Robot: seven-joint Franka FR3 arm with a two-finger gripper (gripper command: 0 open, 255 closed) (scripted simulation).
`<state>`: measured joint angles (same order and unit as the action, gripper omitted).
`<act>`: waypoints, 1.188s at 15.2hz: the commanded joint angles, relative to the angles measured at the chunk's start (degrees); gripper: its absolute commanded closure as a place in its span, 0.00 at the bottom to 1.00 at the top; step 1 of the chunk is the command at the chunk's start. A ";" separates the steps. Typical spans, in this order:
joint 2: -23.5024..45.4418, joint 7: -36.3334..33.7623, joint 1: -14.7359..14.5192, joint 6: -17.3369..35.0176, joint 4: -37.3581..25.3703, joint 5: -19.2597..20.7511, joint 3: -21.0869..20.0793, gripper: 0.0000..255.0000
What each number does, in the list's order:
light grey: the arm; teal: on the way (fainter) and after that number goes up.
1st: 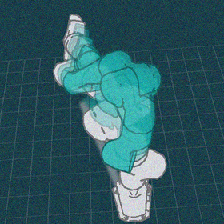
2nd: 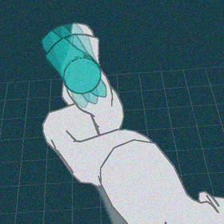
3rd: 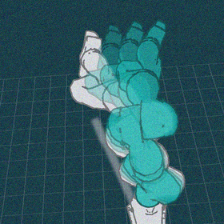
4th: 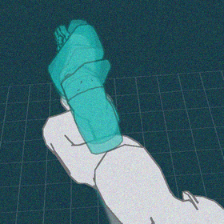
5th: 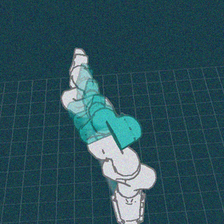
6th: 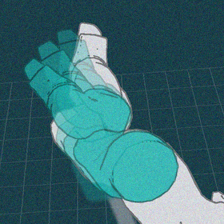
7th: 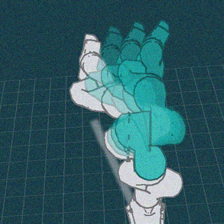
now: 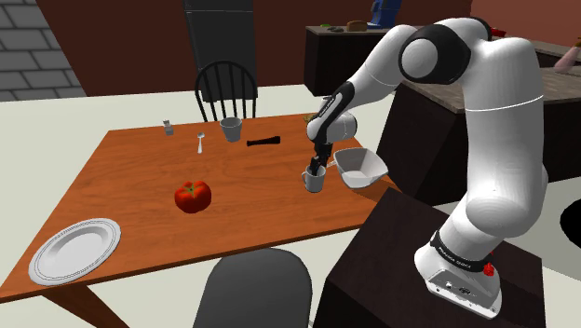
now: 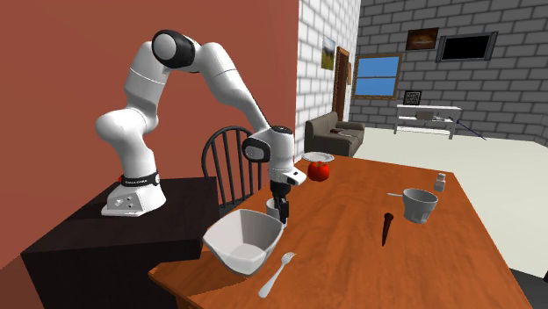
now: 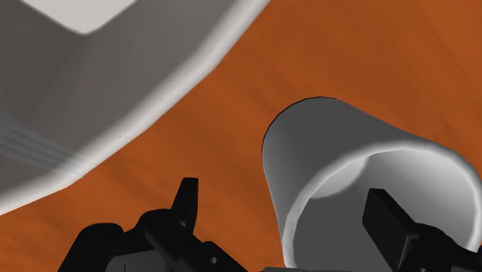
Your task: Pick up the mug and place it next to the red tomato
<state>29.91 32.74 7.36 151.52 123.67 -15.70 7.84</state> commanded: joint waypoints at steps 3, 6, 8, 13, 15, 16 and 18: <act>0.00 0.00 0.00 0.00 0.00 0.00 0.00 1.00; 0.00 0.00 0.00 0.00 0.00 0.00 0.00 1.00; 0.00 0.00 0.00 0.00 0.00 0.00 0.00 1.00; -1.44 -0.41 -0.32 -1.07 0.36 0.48 0.42 1.00; -2.85 -0.83 -0.62 -2.19 0.64 0.98 0.84 1.00; -3.55 -1.04 -0.77 -2.75 0.77 1.24 1.04 1.00; -4.94 -1.48 -1.05 -3.90 1.00 1.77 1.44 1.00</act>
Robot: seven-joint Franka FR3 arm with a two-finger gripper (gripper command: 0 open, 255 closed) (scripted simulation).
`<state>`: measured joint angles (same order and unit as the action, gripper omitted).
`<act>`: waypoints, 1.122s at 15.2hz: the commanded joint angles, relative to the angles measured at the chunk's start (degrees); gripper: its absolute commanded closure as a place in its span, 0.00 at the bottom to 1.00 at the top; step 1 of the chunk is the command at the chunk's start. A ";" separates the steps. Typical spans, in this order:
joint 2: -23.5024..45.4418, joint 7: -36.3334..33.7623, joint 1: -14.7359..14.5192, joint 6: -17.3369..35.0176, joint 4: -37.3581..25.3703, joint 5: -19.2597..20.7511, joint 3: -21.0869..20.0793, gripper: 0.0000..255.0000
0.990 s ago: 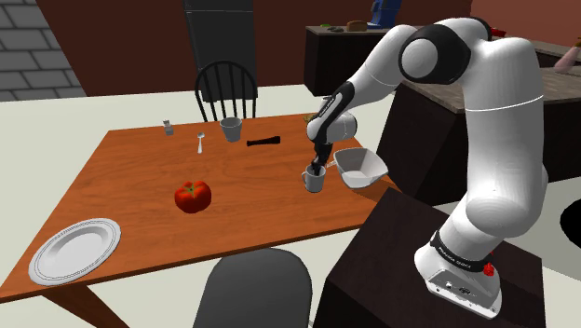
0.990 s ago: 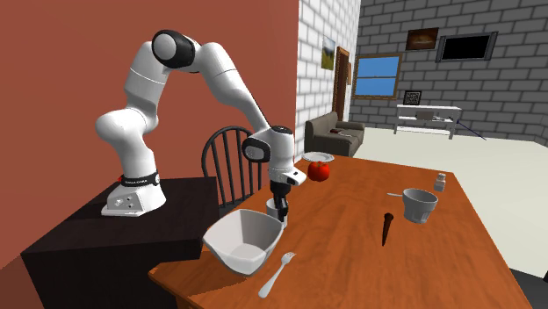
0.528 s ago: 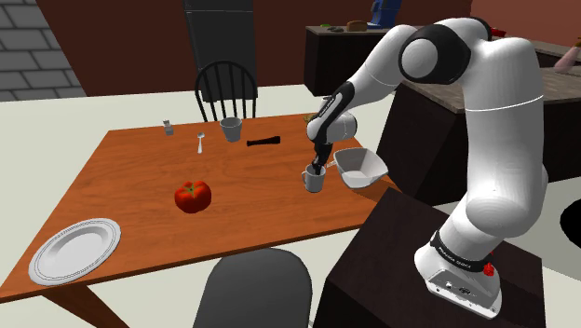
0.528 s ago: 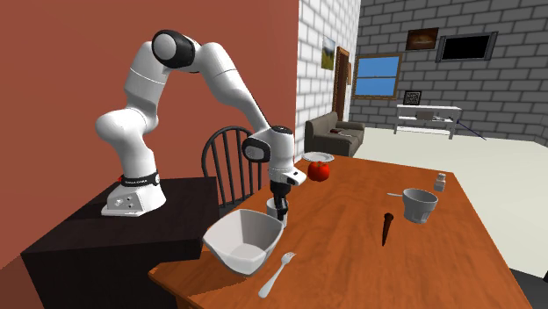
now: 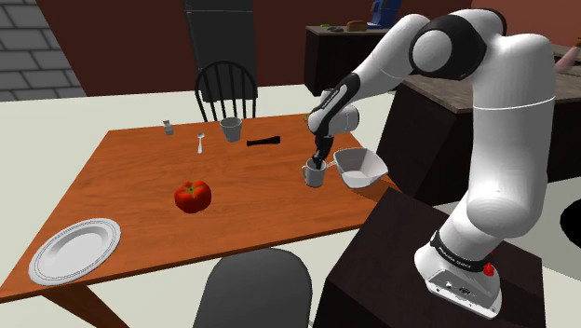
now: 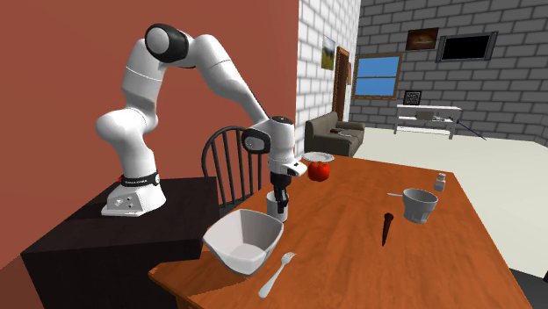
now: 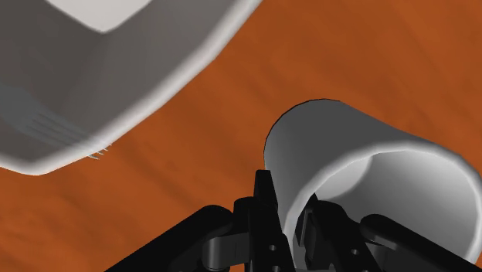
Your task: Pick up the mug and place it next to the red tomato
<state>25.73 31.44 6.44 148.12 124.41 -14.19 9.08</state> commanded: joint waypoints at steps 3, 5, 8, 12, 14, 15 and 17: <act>-2.80 -0.84 -0.52 -2.26 0.50 1.07 0.75 1.00; -4.12 -1.29 -0.76 -3.46 0.59 1.62 1.09 1.00; -6.06 -1.95 -1.08 -5.30 0.64 2.45 1.57 1.00; -8.55 -2.82 -1.44 -7.82 0.52 3.54 2.11 1.00; -9.74 -3.25 -1.59 -9.11 0.39 4.08 2.34 1.00; -10.33 -3.46 -1.66 -9.76 0.30 4.34 2.44 1.00; -11.47 -3.86 -1.78 -11.08 0.08 4.84 2.64 1.00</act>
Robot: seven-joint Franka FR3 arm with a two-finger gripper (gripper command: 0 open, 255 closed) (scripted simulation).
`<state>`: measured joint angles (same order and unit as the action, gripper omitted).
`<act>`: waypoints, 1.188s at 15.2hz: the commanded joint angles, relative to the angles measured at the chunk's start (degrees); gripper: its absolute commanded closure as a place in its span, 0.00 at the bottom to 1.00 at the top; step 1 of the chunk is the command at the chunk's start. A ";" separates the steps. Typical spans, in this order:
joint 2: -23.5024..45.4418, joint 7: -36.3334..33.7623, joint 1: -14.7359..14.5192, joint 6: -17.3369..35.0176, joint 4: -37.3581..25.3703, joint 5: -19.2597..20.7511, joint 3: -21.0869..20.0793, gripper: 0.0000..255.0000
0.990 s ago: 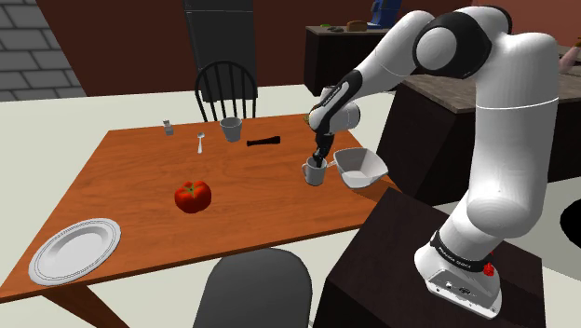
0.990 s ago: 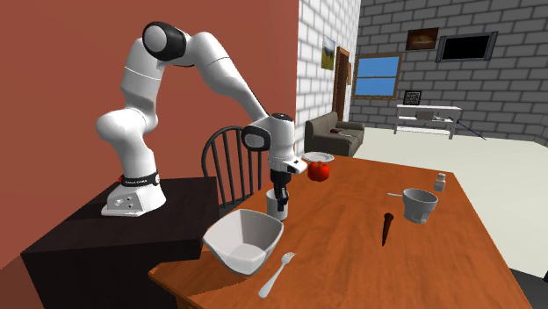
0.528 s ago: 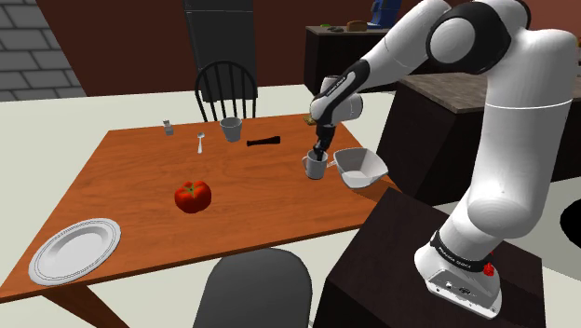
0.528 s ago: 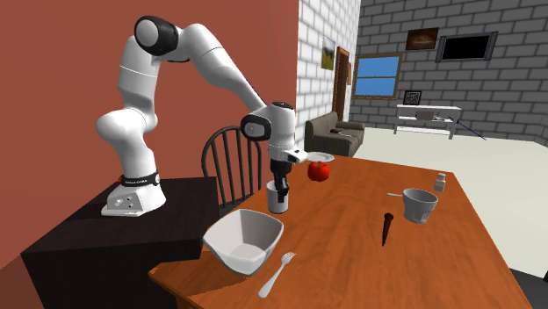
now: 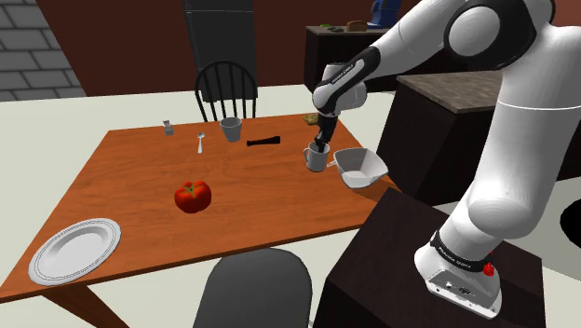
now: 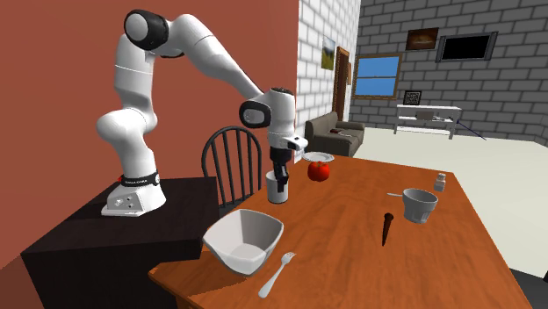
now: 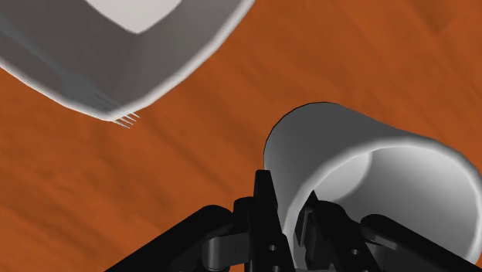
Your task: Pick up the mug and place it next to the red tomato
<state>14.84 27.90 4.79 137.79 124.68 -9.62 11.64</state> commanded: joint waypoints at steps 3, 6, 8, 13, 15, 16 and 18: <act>-2.23 -0.91 -0.28 -2.75 -0.60 1.01 0.32 1.00; -3.80 -1.47 -0.41 -4.78 -1.13 1.69 0.53 1.00; -4.80 -1.82 -0.48 -6.15 -1.55 2.12 0.64 1.00; -5.84 -6.29 -3.00 -6.41 -1.12 2.67 -0.95 1.00; -5.92 -9.13 -4.63 -6.16 -1.00 2.85 -2.06 1.00; -5.90 -10.55 -5.44 -6.07 -1.04 2.93 -2.63 1.00; -5.69 -13.37 -7.04 -5.94 -1.32 3.09 -3.75 1.00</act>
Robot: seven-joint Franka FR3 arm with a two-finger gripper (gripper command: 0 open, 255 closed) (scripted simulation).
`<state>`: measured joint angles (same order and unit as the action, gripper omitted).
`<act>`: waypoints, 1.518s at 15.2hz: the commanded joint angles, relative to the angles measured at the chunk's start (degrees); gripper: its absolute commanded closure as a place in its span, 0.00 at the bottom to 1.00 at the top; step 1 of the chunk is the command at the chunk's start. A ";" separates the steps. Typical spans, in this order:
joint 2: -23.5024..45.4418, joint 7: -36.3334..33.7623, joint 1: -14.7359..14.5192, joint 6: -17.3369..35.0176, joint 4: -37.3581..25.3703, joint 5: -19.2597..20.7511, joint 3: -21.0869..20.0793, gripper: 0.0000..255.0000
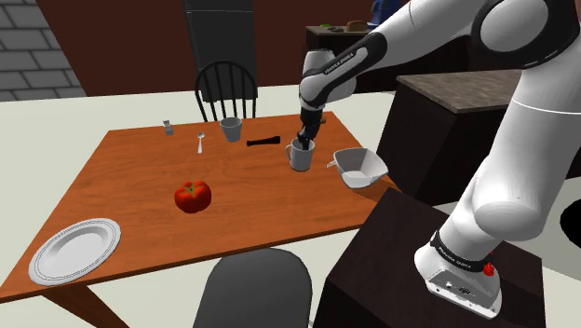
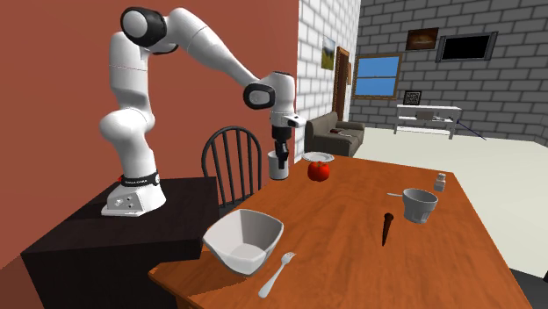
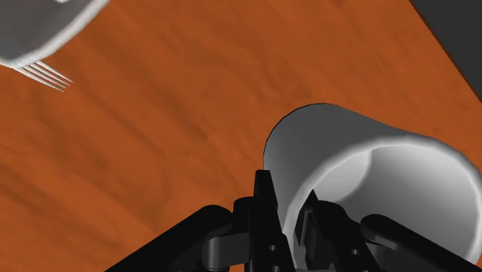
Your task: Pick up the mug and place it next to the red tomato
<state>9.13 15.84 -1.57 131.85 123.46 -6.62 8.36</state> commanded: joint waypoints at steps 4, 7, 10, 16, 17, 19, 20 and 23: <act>1.00 -6.89 -3.85 0.04 -1.45 0.39 -2.68 1.00; 2.23 -11.01 -6.21 -0.15 -3.15 0.66 -4.22 1.00; 3.86 -15.04 -8.56 -0.54 -5.45 1.00 -5.66 1.00; 8.29 -22.82 -13.26 -2.03 -11.86 1.92 -8.08 1.00; 9.18 -24.07 -14.03 -2.38 -13.18 2.10 -8.43 1.00; 11.08 -26.51 -15.59 -3.19 -16.03 2.49 -9.07 1.00; 12.09 -27.71 -16.36 -3.64 -17.56 2.69 -9.37 1.00; 15.41 -31.19 -18.69 -5.23 -22.67 3.33 -10.15 1.00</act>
<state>23.03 -14.06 -19.44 127.25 103.06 -3.53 -1.53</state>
